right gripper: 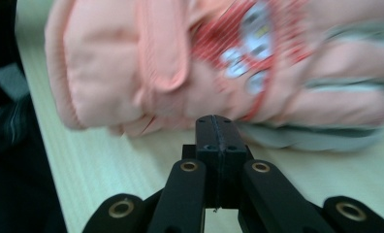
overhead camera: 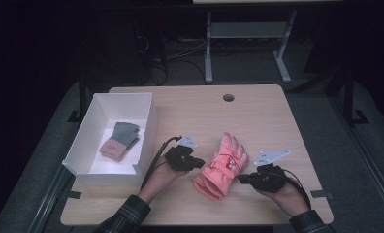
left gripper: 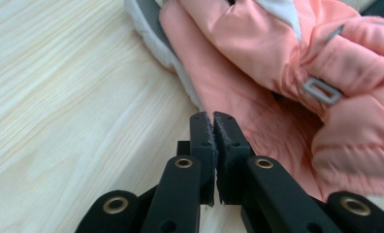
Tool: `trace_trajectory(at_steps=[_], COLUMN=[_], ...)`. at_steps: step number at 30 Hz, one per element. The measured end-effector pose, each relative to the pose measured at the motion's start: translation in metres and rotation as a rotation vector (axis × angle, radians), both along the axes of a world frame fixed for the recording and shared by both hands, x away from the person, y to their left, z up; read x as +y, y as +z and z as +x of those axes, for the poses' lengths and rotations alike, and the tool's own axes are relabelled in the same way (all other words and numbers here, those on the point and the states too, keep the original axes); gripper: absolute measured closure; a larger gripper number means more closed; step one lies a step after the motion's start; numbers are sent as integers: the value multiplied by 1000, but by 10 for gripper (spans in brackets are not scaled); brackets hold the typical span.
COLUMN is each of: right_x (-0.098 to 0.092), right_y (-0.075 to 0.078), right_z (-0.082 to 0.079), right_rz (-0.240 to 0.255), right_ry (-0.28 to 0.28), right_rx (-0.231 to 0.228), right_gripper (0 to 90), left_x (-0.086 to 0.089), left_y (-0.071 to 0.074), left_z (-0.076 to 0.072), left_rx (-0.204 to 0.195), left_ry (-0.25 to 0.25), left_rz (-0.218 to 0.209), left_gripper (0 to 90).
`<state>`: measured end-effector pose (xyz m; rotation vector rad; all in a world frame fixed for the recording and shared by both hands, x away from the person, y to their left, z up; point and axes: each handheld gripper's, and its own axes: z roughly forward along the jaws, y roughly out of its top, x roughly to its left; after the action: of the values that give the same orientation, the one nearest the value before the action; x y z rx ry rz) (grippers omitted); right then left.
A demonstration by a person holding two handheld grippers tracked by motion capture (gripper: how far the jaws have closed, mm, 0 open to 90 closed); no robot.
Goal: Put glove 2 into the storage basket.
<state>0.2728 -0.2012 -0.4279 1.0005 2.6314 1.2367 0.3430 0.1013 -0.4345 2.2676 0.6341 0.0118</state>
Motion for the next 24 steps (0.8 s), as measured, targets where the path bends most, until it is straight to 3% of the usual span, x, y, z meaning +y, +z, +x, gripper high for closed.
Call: trace_trajectory(at_steps=[3, 7, 13, 18, 24], right_x=[-8, -4, 8, 9, 20], right_y=[12, 16, 8, 8, -2], right_z=[4, 14, 28, 27, 33], right_rz=[58, 78, 48, 52, 4], right_ry=[-39, -80, -94, -99, -99], right_rx=[-79, -110, -112, -116, -87], right_gripper=[900, 900, 900, 900, 900], left_x=[10, 15, 17, 17, 16], left_y=[2, 3, 5, 5, 7], left_z=[-3, -5, -6, -7, -7], left_rx=[10, 10, 9, 5, 1], left_ry=[8, 10, 17, 13, 16], left_rz=[-5, 6, 1, 1, 0], left_gripper=[840, 816, 791, 786, 734])
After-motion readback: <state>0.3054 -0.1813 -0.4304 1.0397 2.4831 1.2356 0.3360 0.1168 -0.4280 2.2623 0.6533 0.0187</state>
